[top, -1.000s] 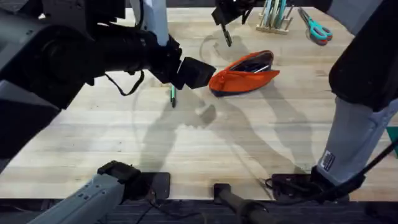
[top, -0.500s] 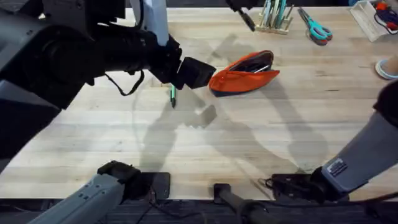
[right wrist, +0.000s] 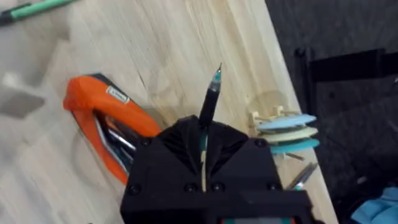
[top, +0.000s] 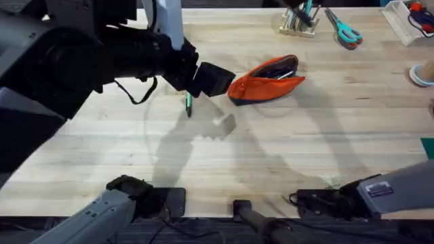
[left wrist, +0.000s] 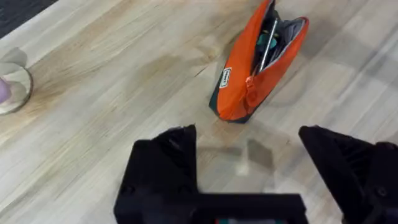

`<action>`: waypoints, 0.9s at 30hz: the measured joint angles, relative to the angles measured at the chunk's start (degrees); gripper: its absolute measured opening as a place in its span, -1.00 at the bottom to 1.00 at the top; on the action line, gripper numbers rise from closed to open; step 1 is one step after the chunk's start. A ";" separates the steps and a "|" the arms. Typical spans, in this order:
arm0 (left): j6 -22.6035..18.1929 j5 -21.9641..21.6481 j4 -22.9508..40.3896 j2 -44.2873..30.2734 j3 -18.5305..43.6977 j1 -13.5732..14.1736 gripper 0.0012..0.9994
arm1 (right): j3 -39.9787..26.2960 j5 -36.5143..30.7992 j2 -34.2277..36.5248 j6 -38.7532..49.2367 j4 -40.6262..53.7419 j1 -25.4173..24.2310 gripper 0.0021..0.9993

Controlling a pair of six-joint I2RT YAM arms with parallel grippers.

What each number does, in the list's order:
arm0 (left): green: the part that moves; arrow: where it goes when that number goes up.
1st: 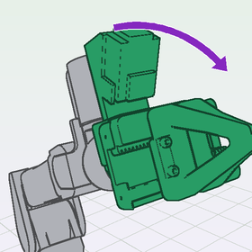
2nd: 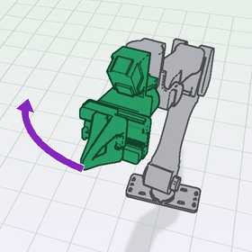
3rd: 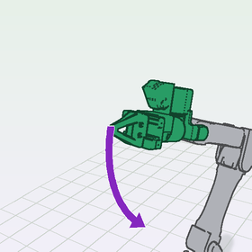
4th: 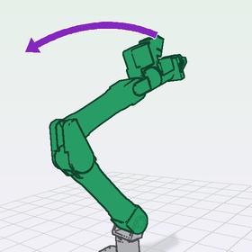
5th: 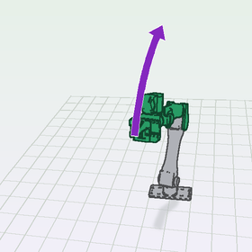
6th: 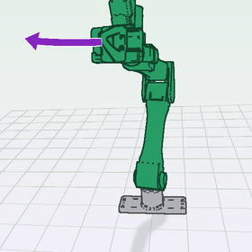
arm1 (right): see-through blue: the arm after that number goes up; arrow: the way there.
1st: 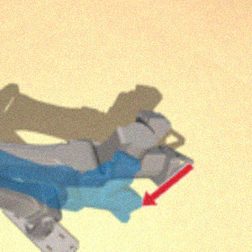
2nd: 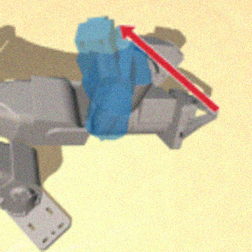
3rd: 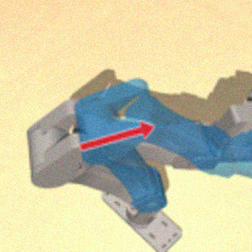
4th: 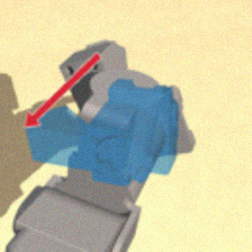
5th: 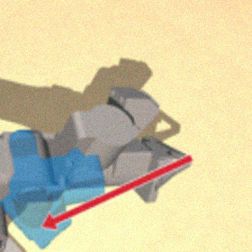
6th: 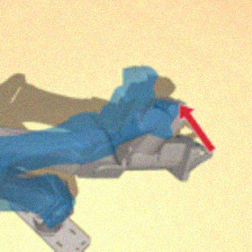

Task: Unzip the bag, pick up the pens from the table one at a time and place them inside, then zip the bag closed.

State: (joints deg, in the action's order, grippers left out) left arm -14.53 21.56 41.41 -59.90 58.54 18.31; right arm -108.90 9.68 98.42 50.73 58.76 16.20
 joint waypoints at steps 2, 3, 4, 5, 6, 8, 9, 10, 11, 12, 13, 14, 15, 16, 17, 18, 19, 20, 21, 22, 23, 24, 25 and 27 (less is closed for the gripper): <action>-0.02 0.00 -0.02 0.00 0.00 0.00 0.99 | 3.25 2.33 -3.56 3.00 0.00 -2.39 -0.94; 0.00 0.00 -0.02 0.00 0.00 0.00 0.99 | 4.87 3.15 -5.04 4.59 0.00 -3.44 -0.94; -0.02 0.01 0.00 0.00 -0.01 0.00 0.99 | 6.88 3.89 -6.72 6.59 -0.05 -4.46 -0.94; -0.02 0.00 -0.02 0.00 -0.02 0.00 0.99 | 8.72 4.39 -8.12 8.56 0.07 -5.18 -0.94; -0.02 0.00 -0.02 0.00 0.00 0.00 0.99 | 11.05 4.96 -9.65 11.19 -0.04 -5.72 -0.94; 0.00 0.00 -0.01 0.00 -0.01 0.00 0.99 | 15.36 5.60 -12.20 16.34 0.12 -6.14 -0.94; -0.02 0.00 0.00 0.00 -0.02 0.00 0.99 | 17.32 5.85 -13.24 19.00 0.20 -6.16 -0.94; -0.02 0.02 -0.02 0.00 -0.01 0.00 0.99 | 18.98 6.07 -14.08 21.52 0.13 -6.14 -0.94; 0.00 0.00 -0.02 0.00 0.00 0.00 0.99 | 20.45 6.27 -14.79 24.17 0.18 -6.14 -0.94; -0.02 0.00 0.00 0.00 -0.02 0.00 0.99 | 21.67 6.37 -15.31 26.74 0.18 -6.09 -0.94; -0.02 0.02 -0.02 0.00 -0.02 0.00 0.99 | 22.70 6.51 -15.66 29.38 0.18 -6.02 -0.94; -0.01 0.02 -0.01 0.00 0.00 0.00 0.99 | 23.48 6.63 -15.83 31.78 0.04 -5.89 -0.94; 0.00 0.00 0.00 0.00 -0.02 0.00 0.99 | 24.05 6.68 -15.83 33.90 -0.23 -5.76 -0.94; -0.02 0.00 -0.02 0.00 -0.02 0.00 0.99 | 24.48 6.68 -15.83 35.70 -0.71 -5.60 -0.94; -0.02 0.00 -0.02 0.00 0.00 0.00 0.99 | 24.81 6.71 -15.79 37.51 -1.34 -5.40 -0.94; 0.00 0.00 0.00 0.00 0.00 0.00 0.99 | 25.05 6.70 -15.73 39.47 -1.95 -5.12 -0.94; 0.00 0.00 0.00 0.00 0.00 0.00 0.99 | 25.09 6.71 -15.66 41.04 -2.19 -4.85 -0.94; -0.01 0.01 -0.02 0.00 -0.01 0.00 0.99 | 25.09 6.71 -15.52 42.69 -2.47 -4.59 -0.94; -0.02 0.00 -0.01 0.00 -0.01 0.00 0.99 | 25.09 6.73 -15.31 44.38 -2.82 -4.36 -0.94; 0.00 0.00 0.00 0.00 -0.02 0.00 0.99 | 25.09 6.77 -15.00 45.91 -3.10 -4.19 -0.94; -0.01 0.00 -0.02 0.00 -0.02 0.00 0.99 | 25.09 6.87 -14.52 47.57 -3.26 -4.07 -0.94; 0.00 0.00 -0.01 0.00 -0.01 0.00 0.99 | 25.09 6.94 -13.95 48.96 -3.30 -4.00 -0.94; -0.02 0.02 0.00 0.00 0.00 0.00 0.99 | 25.09 7.01 -13.22 50.37 -3.32 -4.00 -0.94; -0.02 0.00 -0.02 0.00 -0.01 0.00 0.99 | 25.09 7.10 -11.79 52.31 -3.38 -4.00 -0.94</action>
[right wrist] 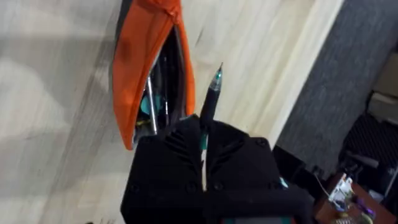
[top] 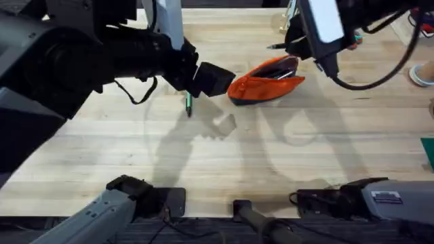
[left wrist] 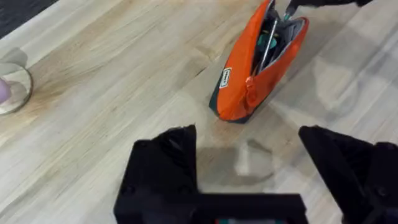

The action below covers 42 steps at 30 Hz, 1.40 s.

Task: Unzip the bag, pick up the pens from the table one at a time and place them inside, then zip the bag closed.

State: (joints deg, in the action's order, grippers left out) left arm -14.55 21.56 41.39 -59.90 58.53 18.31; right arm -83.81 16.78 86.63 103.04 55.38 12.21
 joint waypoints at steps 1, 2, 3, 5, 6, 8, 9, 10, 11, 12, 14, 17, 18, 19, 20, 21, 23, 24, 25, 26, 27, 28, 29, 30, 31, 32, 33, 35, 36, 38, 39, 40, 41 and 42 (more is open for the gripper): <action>0.00 0.00 0.02 0.00 0.01 0.00 0.99 | 0.00 0.00 0.64 0.75 -0.01 0.00 -0.94; 0.00 0.00 0.02 0.00 0.01 0.00 0.99 | 0.02 0.00 1.09 1.22 -0.01 0.00 -0.94; 0.00 0.00 0.01 0.00 0.01 0.00 0.99 | 0.04 0.00 1.51 1.73 -0.03 0.03 -0.94; 0.00 0.00 0.02 0.00 0.01 0.00 0.99 | 0.07 -0.02 1.97 2.37 -0.01 0.27 -0.94; 0.01 0.00 0.00 0.00 0.00 0.00 0.99 | 0.07 0.00 2.08 2.52 0.00 0.46 -0.94; 0.00 0.00 0.02 0.00 0.01 0.00 0.99 | 0.09 0.00 2.23 2.89 0.15 1.03 -0.94; 0.01 0.00 0.02 0.00 0.00 0.00 0.99 | 0.09 0.02 2.28 2.98 0.29 1.31 -0.94; 0.00 0.01 0.01 0.00 0.01 0.00 0.99 | 0.09 0.02 2.47 3.12 0.40 1.54 -0.94; 0.00 0.00 0.02 0.00 -0.01 0.00 0.99 | 0.09 0.04 2.67 3.26 0.41 1.72 -0.94; 0.00 0.00 0.02 0.00 0.00 0.00 0.99 | 0.09 0.04 3.04 3.31 0.40 1.91 -0.94; 0.00 0.00 0.02 0.00 0.01 0.00 0.99 | 0.09 0.04 4.00 3.35 0.36 1.97 -0.94; 0.00 0.00 0.02 0.00 -0.01 0.00 0.99 | 0.11 0.02 5.99 3.37 -0.04 1.97 -0.94; 0.00 0.02 0.02 0.00 0.01 0.00 0.99 | 0.11 0.02 6.79 3.37 -0.26 1.97 -0.94; 0.01 0.00 0.01 0.00 0.00 0.00 0.99 | 0.19 0.01 7.59 3.45 -0.52 1.97 -0.94; 0.00 0.00 0.02 0.00 0.00 0.00 0.99 | 0.44 0.00 8.42 3.50 -0.79 1.97 -0.94; 0.00 0.00 0.02 0.00 0.01 0.00 0.99 | 0.69 0.00 9.03 3.50 -0.87 1.97 -0.94; 0.00 0.00 0.02 0.00 0.01 0.00 0.99 | 1.40 0.00 10.30 3.52 -1.14 1.97 -0.94; 0.00 0.00 0.02 0.00 0.01 0.00 0.99 | 1.82 0.00 10.76 3.52 -1.45 1.97 -0.94; 0.01 0.00 0.01 0.00 0.00 0.00 0.99 | 2.35 -0.02 11.19 3.52 -1.83 1.97 -0.94; 0.00 0.01 0.01 0.00 0.00 0.00 0.99 | 2.99 -0.04 11.45 3.50 -2.27 1.97 -0.94; 0.02 0.00 0.02 0.00 0.01 0.00 0.99 | 3.75 -0.21 11.65 3.52 -2.76 1.97 -0.94; 0.01 0.00 0.02 0.00 0.00 0.00 0.99 | 4.43 -0.50 11.72 3.51 -3.26 1.97 -0.94; 0.00 0.00 0.01 0.00 0.00 0.00 0.99 | 5.34 -0.86 11.75 3.51 -4.07 1.97 -0.94; 0.00 0.00 0.00 0.00 0.01 0.00 0.99 | 6.15 -1.13 11.74 3.52 -4.78 1.97 -0.94; 0.00 0.00 0.00 0.00 0.01 0.00 0.99 | 6.96 -1.34 11.76 3.50 -5.61 1.97 -0.94; 0.00 0.01 0.02 0.00 0.01 0.00 0.99 | 7.82 -1.53 11.74 3.52 -6.38 1.97 -0.94; 0.00 0.00 0.02 0.00 0.01 0.00 0.99 | 8.43 -1.67 11.76 3.52 -6.73 1.97 -0.94; 0.00 0.00 0.02 0.00 0.00 0.00 0.99 | 9.41 -1.97 11.76 3.52 -7.14 1.97 -0.94; 0.00 0.01 0.01 0.00 0.01 0.00 0.99 | 9.72 -2.01 11.76 3.52 -7.26 1.97 -0.94; 0.00 0.01 0.02 0.00 0.01 0.00 0.99 | 9.88 -2.13 11.76 3.52 -7.47 1.97 -0.94; 0.01 0.00 0.00 0.00 0.01 0.00 0.99 | 9.88 -2.16 11.75 3.52 -7.61 1.97 -0.94; 0.00 0.00 0.00 0.00 -0.01 0.00 0.99 | 9.88 -2.16 11.74 3.52 -7.68 1.97 -0.94; 0.02 0.00 0.02 0.00 0.01 0.00 0.99 | 9.88 -2.18 11.74 3.50 -7.70 1.97 -0.94; 0.00 0.00 0.02 0.00 0.00 0.00 0.99 | 9.88 -2.16 11.76 3.51 -7.70 1.97 -0.93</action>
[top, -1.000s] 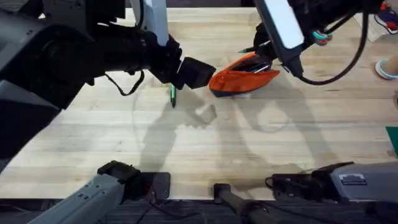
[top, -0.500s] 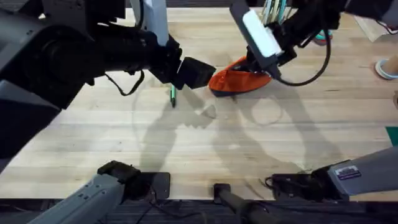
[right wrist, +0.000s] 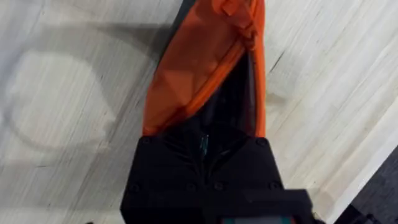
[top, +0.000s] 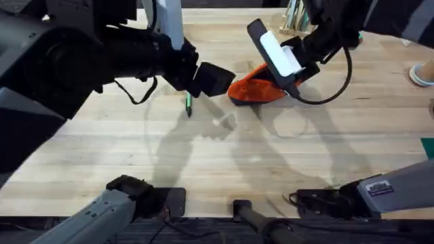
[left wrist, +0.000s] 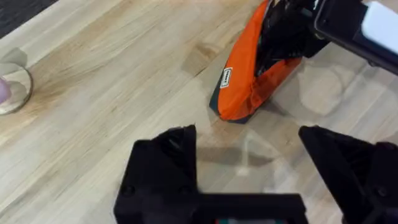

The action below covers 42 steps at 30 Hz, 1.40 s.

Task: Unzip the bag, pick up the pens from the table one at a time and place them inside, then zip the bag closed.

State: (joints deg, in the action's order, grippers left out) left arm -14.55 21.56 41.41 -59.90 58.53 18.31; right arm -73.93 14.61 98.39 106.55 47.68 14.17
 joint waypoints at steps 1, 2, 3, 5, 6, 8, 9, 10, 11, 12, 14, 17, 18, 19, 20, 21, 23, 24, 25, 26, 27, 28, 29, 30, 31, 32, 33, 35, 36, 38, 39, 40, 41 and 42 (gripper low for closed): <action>0.00 0.01 -0.01 0.00 0.01 0.00 0.99 | 0.00 0.00 0.00 0.01 0.00 0.00 -0.91; 0.02 0.02 0.00 0.00 -0.01 0.00 0.99 | 0.00 0.00 0.00 -0.18 0.00 0.00 -0.78; 0.00 0.02 0.00 0.00 0.01 0.00 0.99 | 0.00 -0.02 -0.02 -0.02 -0.05 0.00 -0.48; 0.02 0.00 0.00 -0.02 0.00 0.00 0.99 | 0.00 -0.02 -0.02 -0.01 -0.17 0.00 0.11; 0.00 0.00 -0.02 0.00 0.01 0.00 0.99 | 0.00 -0.02 -0.02 -0.04 -0.29 0.00 0.37; 0.00 0.00 -0.02 0.00 0.00 0.00 0.99 | 0.00 -0.01 -0.02 0.14 -0.56 0.00 0.91; 0.00 0.00 -0.02 0.00 0.01 0.00 0.99 | 0.00 -0.02 0.00 0.16 -0.53 0.00 0.97; 0.00 0.00 -0.02 0.00 0.01 0.00 0.99 | 0.00 -0.02 0.00 0.16 -0.53 0.02 0.99; 0.00 0.00 0.00 0.00 0.01 0.00 0.99 | 0.00 -0.03 -0.01 0.16 -0.52 0.02 0.99; 0.00 0.00 0.00 0.00 0.01 0.00 0.99 | 0.00 -0.02 -0.01 0.18 -0.51 0.02 0.99; 0.01 0.00 -0.02 0.00 0.01 0.00 0.99 | 0.00 -0.02 -0.01 0.18 -0.52 0.02 0.99; 0.00 0.00 0.00 0.00 -0.01 0.00 0.99 | 0.00 -0.03 0.00 0.18 -0.59 0.02 0.99; 0.00 0.01 -0.01 0.00 -0.01 0.00 0.99 | 0.00 -0.02 -0.01 0.18 -0.59 0.02 0.99; 0.00 0.00 0.00 0.00 0.00 0.00 0.99 | 0.00 -0.04 -0.02 0.16 -0.59 0.04 1.00; 0.02 0.00 0.00 0.00 -0.01 0.00 0.99 | 0.00 -0.02 -0.02 0.18 -0.59 0.09 0.99; 0.02 0.00 0.00 0.00 0.00 0.00 0.99 | 0.00 -0.05 -0.07 0.18 -0.59 0.17 0.99; 0.00 0.00 -0.02 0.00 -0.01 0.00 0.99 | 0.02 -0.24 -0.25 0.12 -0.57 0.30 1.00; 0.00 0.00 0.00 0.00 0.01 0.00 0.99 | 0.09 -0.31 -0.54 -0.06 -0.59 0.37 1.00; 0.00 0.00 -0.01 0.00 0.01 0.00 0.99 | 0.17 -0.43 -1.05 -0.28 -0.58 0.46 1.00; 0.01 0.00 -0.01 0.00 0.00 0.00 0.99 | 0.25 -0.46 -1.64 -0.46 -0.50 0.47 1.00; 0.00 0.00 -0.02 0.00 0.01 0.00 0.99 | 0.28 -0.46 -2.41 -0.67 -0.52 0.54 1.00; 0.00 0.00 0.00 0.00 -0.01 0.00 0.99 | 0.28 -0.46 -3.30 -0.79 -0.64 0.57 1.00; 0.00 0.00 -0.02 0.00 0.00 0.00 0.99 | 0.28 -0.45 -4.09 -1.04 -0.91 0.57 1.00; 0.00 0.00 0.00 0.00 0.01 0.00 0.99 | 0.28 -0.44 -5.02 -1.48 -1.37 0.61 1.00; 0.00 0.00 -0.02 0.00 0.01 0.00 0.99 | 0.28 -0.44 -5.77 -2.00 -1.73 0.61 1.00; 0.01 0.00 -0.02 0.00 0.01 0.00 0.99 | 0.28 -0.44 -6.64 -2.92 -1.99 0.61 1.00; 0.00 0.00 -0.02 0.00 0.01 0.00 0.99 | 0.28 -0.44 -7.34 -3.83 -2.07 0.61 1.00; 0.02 0.02 -0.02 0.00 0.01 0.00 0.99 | 0.28 -0.44 -8.67 -5.94 -2.05 0.61 1.00; 0.01 0.00 -0.01 0.00 0.00 0.00 0.99 | 0.28 -0.44 -9.20 -6.77 -2.05 0.61 1.00; 0.00 0.00 -0.02 0.00 -0.01 0.00 0.99 | 0.28 -0.44 -10.47 -8.70 -2.05 0.61 1.00; 0.01 0.00 -0.02 0.00 0.01 0.00 0.99 | 0.28 -0.44 -10.97 -9.52 -2.04 0.61 1.00; 0.00 0.00 -0.01 0.00 -0.01 0.00 0.99 | 0.28 -0.44 -11.58 -10.73 -2.04 0.61 1.00; 0.00 0.00 -0.02 0.00 0.01 0.00 0.99 | 0.28 -0.44 -12.09 -12.03 -2.05 0.61 1.00; 0.00 0.00 0.00 0.00 0.01 0.00 0.99 | 0.28 -0.44 -12.46 -13.26 -2.03 0.61 1.00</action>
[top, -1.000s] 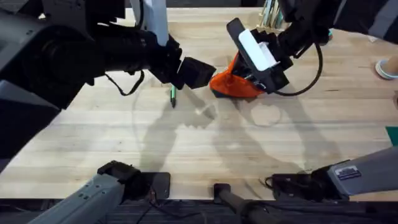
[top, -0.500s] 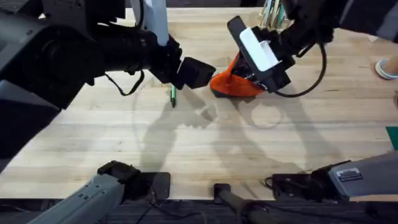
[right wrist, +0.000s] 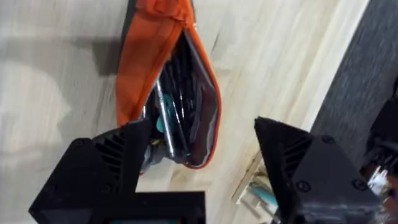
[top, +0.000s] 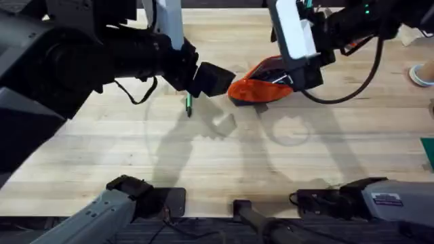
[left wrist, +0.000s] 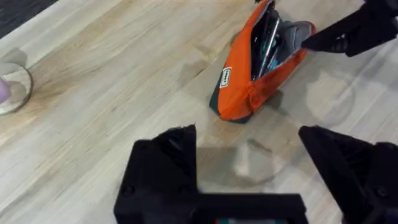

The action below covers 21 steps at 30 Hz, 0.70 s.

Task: Unzip the bag, pick up the pens from the table one at a time and place them inside, then zip the bag closed.

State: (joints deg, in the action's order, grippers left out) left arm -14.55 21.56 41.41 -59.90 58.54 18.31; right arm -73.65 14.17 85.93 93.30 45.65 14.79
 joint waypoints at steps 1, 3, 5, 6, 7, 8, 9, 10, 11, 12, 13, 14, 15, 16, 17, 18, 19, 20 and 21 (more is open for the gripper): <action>0.00 0.00 -0.02 0.00 0.00 0.00 0.99 | 0.00 0.00 -0.31 -1.43 0.00 0.00 1.00; 0.00 0.00 -0.02 0.00 0.00 0.00 0.99 | 0.00 0.00 -0.74 -4.44 0.02 0.00 1.00; 0.00 0.00 -0.01 0.00 0.00 0.00 0.99 | 0.00 0.00 -0.95 -7.39 0.01 0.00 1.00; 0.02 0.00 0.00 0.00 0.00 0.00 0.99 | 0.00 0.00 -1.04 -8.95 0.02 0.00 1.00; 0.02 0.00 -0.02 0.00 0.00 0.00 0.99 | 0.00 0.00 -1.08 -10.18 0.02 0.00 1.00; 0.00 0.00 -0.01 0.00 0.00 0.00 0.99 | 0.00 0.00 -1.11 -11.55 0.00 0.00 1.00; 0.02 0.00 -0.02 0.00 0.00 0.00 0.99 | 0.00 0.00 -1.19 -13.02 0.02 0.00 1.00; 0.00 0.00 0.00 0.00 -0.02 0.00 0.99 | 0.00 0.00 -1.22 -14.66 0.02 0.00 1.00; 0.02 0.00 -0.01 0.00 0.00 0.00 0.99 | 0.02 0.00 -1.33 -16.23 0.01 0.00 1.00; 0.01 0.00 -0.01 0.00 0.00 0.00 0.99 | 0.01 0.00 -1.46 -18.10 0.03 0.00 1.00; 0.00 0.00 0.00 0.00 -0.01 0.00 0.99 | 0.02 0.00 -1.63 -20.05 0.02 0.00 1.00; 0.00 0.00 0.00 0.00 0.00 0.00 0.99 | 0.02 0.02 -1.94 -22.41 0.04 0.00 1.00; 0.00 0.00 0.00 0.00 -0.01 0.00 0.99 | 0.02 0.00 -2.29 -24.88 0.04 0.00 1.00; 0.01 0.00 0.00 0.00 -0.01 0.00 0.99 | 0.02 0.00 -2.65 -27.24 0.02 0.00 1.00; 0.00 0.00 0.00 0.00 -0.02 0.00 0.99 | 0.02 0.02 -2.99 -29.78 0.04 0.00 1.00; 0.00 0.00 0.00 0.00 0.00 0.00 0.99 | 0.02 0.02 -3.23 -31.91 0.04 0.00 1.00; 0.00 0.00 0.00 0.00 -0.01 0.00 0.99 | 0.02 0.02 -3.41 -34.24 0.04 0.00 1.00; 0.00 0.00 -0.02 0.00 -0.01 0.00 0.99 | 0.02 0.02 -3.47 -36.75 0.04 0.00 1.00; 0.02 0.00 0.00 0.00 0.00 0.00 0.99 | 0.02 0.02 -3.47 -39.35 0.02 0.00 1.00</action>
State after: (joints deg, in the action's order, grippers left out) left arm -14.53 21.56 41.41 -59.90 58.54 18.31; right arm -73.63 14.20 82.46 53.94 45.67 14.79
